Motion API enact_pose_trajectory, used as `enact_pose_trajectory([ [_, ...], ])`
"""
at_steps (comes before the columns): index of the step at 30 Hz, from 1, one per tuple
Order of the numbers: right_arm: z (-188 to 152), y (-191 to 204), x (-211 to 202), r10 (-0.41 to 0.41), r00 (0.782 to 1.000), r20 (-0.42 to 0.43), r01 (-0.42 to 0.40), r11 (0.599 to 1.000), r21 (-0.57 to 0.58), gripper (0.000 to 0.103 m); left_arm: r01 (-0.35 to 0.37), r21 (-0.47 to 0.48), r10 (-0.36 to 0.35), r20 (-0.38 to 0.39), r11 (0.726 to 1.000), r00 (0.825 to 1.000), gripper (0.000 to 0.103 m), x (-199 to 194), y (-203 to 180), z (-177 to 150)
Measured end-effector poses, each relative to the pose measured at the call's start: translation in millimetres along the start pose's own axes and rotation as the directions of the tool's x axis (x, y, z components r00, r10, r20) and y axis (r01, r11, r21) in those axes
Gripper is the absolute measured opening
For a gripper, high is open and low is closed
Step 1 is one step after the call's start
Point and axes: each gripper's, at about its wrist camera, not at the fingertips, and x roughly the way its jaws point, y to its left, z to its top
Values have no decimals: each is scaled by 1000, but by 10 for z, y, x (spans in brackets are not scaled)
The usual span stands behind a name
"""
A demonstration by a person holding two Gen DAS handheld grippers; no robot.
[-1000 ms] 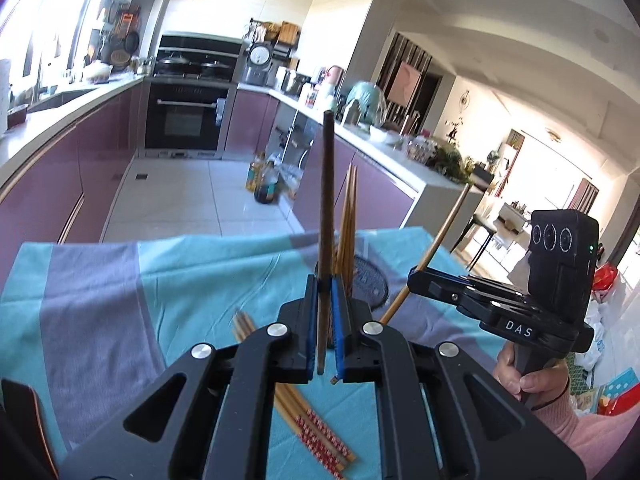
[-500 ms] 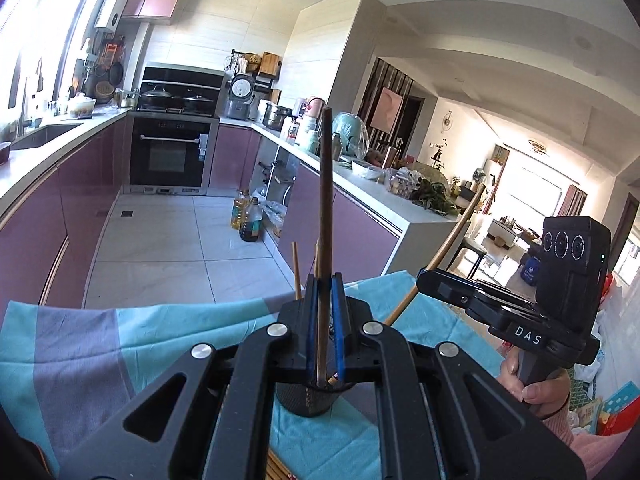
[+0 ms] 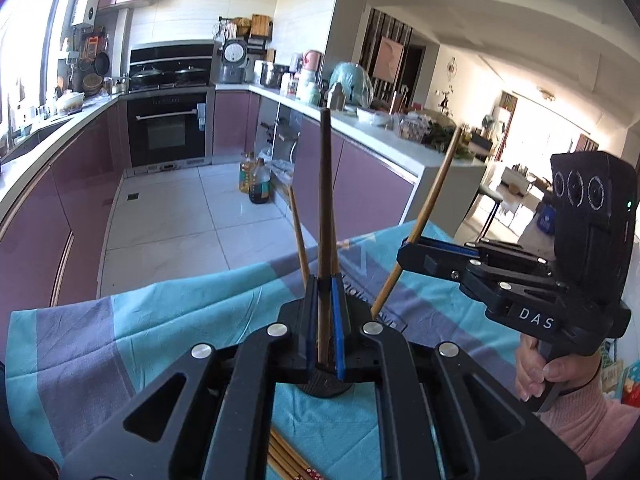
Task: Organize utensils
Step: 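Lift both held chopsticks upright and carry them over the mesh holder, then open both tools to drop the chopsticks into the mesh holder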
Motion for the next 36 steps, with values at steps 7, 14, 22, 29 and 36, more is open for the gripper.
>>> enact_pose_trajectory([
  [7,-51,27,176,-12,997,-74,12,1000,-7,6,3,2,-3,-78,1000,997,7,223,53,-107],
  [14,-71,-27,373,-28,993,-116,29,1000,9,6,-6,3,6,-99,1000,995,7,358,122,-80],
  [22,-51,-65,491,-30,992,-122,34,999,32,6,-5,-24,2,-117,1000,993,8,510,201,-15],
  [29,-72,-55,475,-18,994,-110,22,999,39,8,-9,-43,5,-111,999,994,8,515,277,-110],
  [36,-143,63,364,15,996,-88,-13,1000,22,19,-43,-65,41,-42,997,998,16,267,363,-226],
])
